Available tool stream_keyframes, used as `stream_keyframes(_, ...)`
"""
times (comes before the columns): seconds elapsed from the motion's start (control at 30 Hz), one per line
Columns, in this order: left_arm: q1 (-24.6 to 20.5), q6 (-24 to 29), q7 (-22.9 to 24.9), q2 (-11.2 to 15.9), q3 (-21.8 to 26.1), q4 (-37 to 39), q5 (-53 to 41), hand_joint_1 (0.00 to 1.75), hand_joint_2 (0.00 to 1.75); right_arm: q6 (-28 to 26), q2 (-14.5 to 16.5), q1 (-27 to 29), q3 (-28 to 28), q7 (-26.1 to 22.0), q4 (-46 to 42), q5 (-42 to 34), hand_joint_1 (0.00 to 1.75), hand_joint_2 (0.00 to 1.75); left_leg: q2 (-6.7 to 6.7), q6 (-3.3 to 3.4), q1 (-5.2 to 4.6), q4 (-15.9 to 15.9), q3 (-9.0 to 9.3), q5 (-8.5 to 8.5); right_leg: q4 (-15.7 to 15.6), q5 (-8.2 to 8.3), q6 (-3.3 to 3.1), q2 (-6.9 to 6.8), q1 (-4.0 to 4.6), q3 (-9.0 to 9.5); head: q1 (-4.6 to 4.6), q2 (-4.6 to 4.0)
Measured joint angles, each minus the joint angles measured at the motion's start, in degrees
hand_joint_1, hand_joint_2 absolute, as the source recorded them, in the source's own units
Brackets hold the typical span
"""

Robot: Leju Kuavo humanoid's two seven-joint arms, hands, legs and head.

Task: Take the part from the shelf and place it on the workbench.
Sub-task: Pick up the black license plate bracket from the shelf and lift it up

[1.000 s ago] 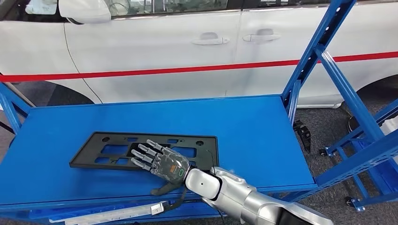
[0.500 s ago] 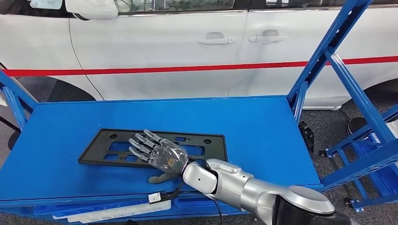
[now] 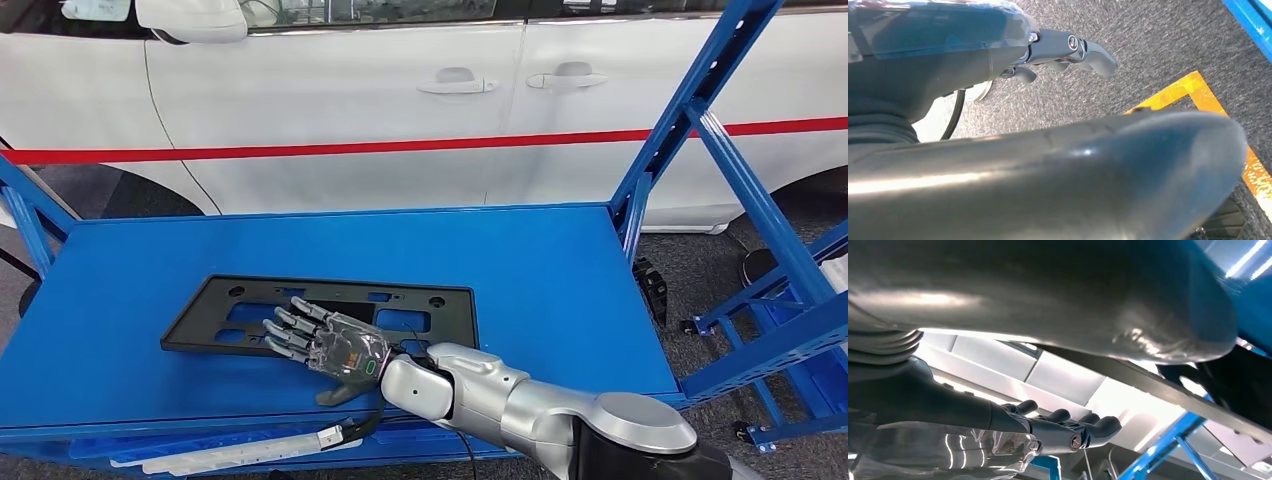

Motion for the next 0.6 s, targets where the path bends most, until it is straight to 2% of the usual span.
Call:
stream_keyframes(0.07, 0.1, -0.1, -0.1, 0.0, 0.0, 0.0, 0.0, 0.0, 0.0, -0.2, 1.3, 0.0, 0.3, 0.3, 1.2, 0.0, 0.04, 0.0, 0.0, 0.02, -0.01, 0.0, -0.03, -0.03, -0.1, 0.02, 0.02, -0.01, -0.02, 0.01, 0.0, 0.0)
stream_keyframes(0.2, 0.1, -0.3, -0.4, 0.0, 0.0, 0.0, -0.2, 0.0, 0.0, -0.6, 3.5, 0.4, 0.8, 2.3, 3.6, 0.0, 1.75, 0.0, -0.21, 0.83, 0.15, -1.1, 0.53, 0.28, -0.4, -0.05, 0.67, -0.22, -0.3, 0.28, 0.0, 0.0)
stream_keyframes(0.23, 0.0, -0.4, -0.4, 0.0, 0.0, 0.0, -0.4, 0.0, 0.0, -0.8, 3.8, 0.6, 0.9, 3.0, 4.1, 0.0, 1.75, 0.0, -0.29, 1.03, 0.35, -1.7, 0.87, 0.63, 0.5, -0.78, 0.76, -0.06, -0.29, -0.06, 0.0, 0.0)
stream_keyframes(0.27, -0.1, -0.5, -0.4, -0.1, 0.0, 0.0, -0.5, 0.0, 0.0, -1.0, 4.1, 0.7, 1.0, 3.7, 4.8, 0.0, 1.75, 0.0, -0.46, 1.17, 0.56, -2.3, 1.17, 0.94, 3.0, -2.3, 0.84, 0.19, -0.34, -1.19, 0.01, 0.0)
stream_keyframes(0.33, -0.2, -0.7, -0.4, -0.1, 0.0, 0.0, -0.6, 0.0, 0.0, -1.4, 4.3, 1.2, 1.3, 5.0, 6.1, 0.0, 1.7, 0.0, -0.97, 1.27, 0.63, -2.5, 1.25, 1.12, 10.5, -5.94, 0.99, 0.6, -0.61, -4.84, 0.01, 0.0)
stream_keyframes(0.37, -0.2, -0.8, -0.4, -0.1, 0.0, 0.0, -0.7, 0.0, 0.0, -1.5, 4.4, 1.5, 1.4, 5.6, 6.8, 0.0, 1.68, 0.0, -1.36, 1.19, 0.65, -2.4, 1.22, 1.1, 13.9, -7.05, 1.08, 0.67, -0.75, -6.67, 0.02, 0.0)
stream_keyframes(0.4, -0.1, -0.9, -0.4, -0.1, 0.0, 0.0, -0.7, 0.0, 0.0, -1.5, 4.4, 1.8, 1.5, 6.0, 7.3, 0.0, 1.66, 0.0, -1.77, 1.04, 0.69, -2.3, 1.21, 1.04, 15.2, -6.88, 1.17, 0.68, -0.9, -7.52, 0.02, 0.0)
stream_keyframes(0.43, -0.1, -0.9, -0.4, -0.1, 0.0, 0.0, -0.8, 0.0, 0.0, -1.5, 4.5, 1.9, 1.5, 6.5, 7.7, 0.0, 1.66, 0.0, -2.23, 0.83, 0.77, -2.1, 1.2, 0.94, 14.5, -5.72, 1.25, 0.73, -1.06, -7.42, 0.02, 0.0)
stream_keyframes(0.47, -0.1, -1.0, -0.4, -0.1, 0.0, 0.0, -0.9, 0.0, 0.0, -1.6, 4.6, 1.9, 1.6, 6.8, 8.0, 0.0, 1.62, 0.0, -2.74, 0.5, 0.91, -1.8, 1.19, 0.76, 11.5, -3.63, 1.35, 0.98, -1.26, -6.15, 0.02, 0.0)
stream_keyframes(0.53, -0.2, -1.1, -0.4, -0.2, 0.0, 0.0, -1.0, 0.0, 0.0, -1.7, 4.9, 1.8, 1.7, 7.2, 8.5, 0.0, 1.49, 0.0, -3.71, -0.37, 1.14, -0.9, 0.95, 0.25, 4.3, -0.39, 1.45, 2.56, -1.51, -2.77, 0.02, 0.0)
stream_keyframes(0.57, -0.3, -1.1, -0.4, -0.2, 0.0, 0.0, -1.1, 0.0, 0.0, -1.8, 5.0, 1.7, 1.8, 7.3, 8.8, 0.0, 1.48, 0.0, -4.12, -0.88, 1.18, -0.6, 0.75, 0.09, 2.1, 0.37, 1.25, 3.15, -1.5, -1.74, 0.02, 0.0)
stream_keyframes(0.6, -0.3, -1.1, -0.4, -0.2, 0.0, 0.0, -1.1, 0.0, 0.0, -1.9, 5.1, 1.7, 1.9, 7.5, 9.0, 0.0, 1.54, 0.0, -4.44, -1.31, 1.21, -0.4, 0.54, 0.04, 1.3, 0.39, 0.9, 3.49, -1.34, -1.46, 0.01, 0.0)
